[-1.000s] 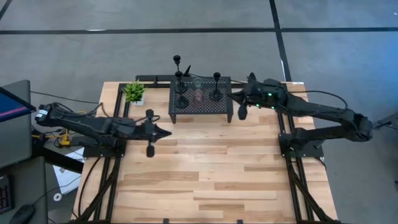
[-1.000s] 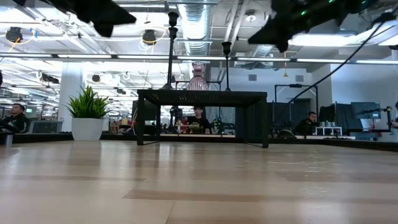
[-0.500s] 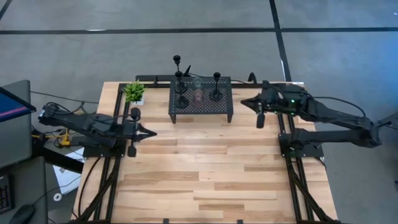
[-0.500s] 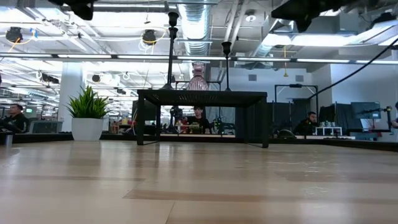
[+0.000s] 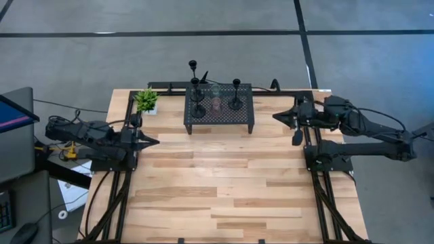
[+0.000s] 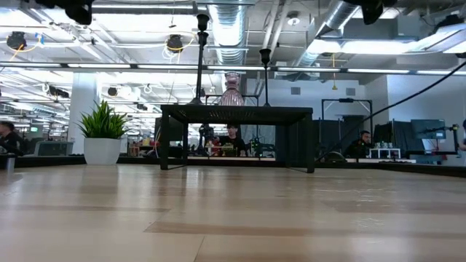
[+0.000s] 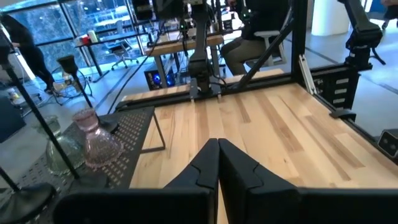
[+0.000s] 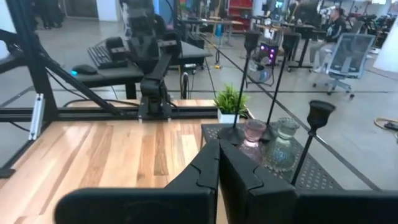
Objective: Pick & Place candle stick holders
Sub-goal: Return to Home Position
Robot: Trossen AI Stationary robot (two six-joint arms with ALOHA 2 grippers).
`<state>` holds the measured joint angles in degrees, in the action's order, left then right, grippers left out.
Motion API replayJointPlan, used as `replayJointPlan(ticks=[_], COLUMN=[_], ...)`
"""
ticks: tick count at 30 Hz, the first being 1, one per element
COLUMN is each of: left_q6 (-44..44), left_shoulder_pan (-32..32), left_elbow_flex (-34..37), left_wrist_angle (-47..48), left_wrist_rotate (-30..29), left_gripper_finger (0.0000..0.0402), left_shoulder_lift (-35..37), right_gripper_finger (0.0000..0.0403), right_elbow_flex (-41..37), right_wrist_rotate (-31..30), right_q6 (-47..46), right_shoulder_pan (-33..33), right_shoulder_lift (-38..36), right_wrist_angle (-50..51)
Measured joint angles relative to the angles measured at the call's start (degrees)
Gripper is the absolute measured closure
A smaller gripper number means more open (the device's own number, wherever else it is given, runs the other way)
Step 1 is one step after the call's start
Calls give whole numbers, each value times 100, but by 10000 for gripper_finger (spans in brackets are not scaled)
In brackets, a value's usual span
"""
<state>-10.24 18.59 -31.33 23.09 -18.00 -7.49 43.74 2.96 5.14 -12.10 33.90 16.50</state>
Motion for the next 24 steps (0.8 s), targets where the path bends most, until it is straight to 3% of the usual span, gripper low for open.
replayJointPlan(ticks=[7,24], left_q6=[61,-124], left_shoulder_pan=[0,0], left_elbow_flex=[0,-168], left_wrist_angle=[516,428], left_wrist_rotate=[20,178], left_gripper_finger=[397,397], left_shoulder_lift=[305,304], right_gripper_finger=[403,403], right_elbow_flex=[-2,-2], right_wrist_rotate=[-1,-1], right_q6=[142,-63], right_shoulder_pan=[127,123], right_shoulder_lift=[-431,-1177], right_wrist_angle=[326,868])
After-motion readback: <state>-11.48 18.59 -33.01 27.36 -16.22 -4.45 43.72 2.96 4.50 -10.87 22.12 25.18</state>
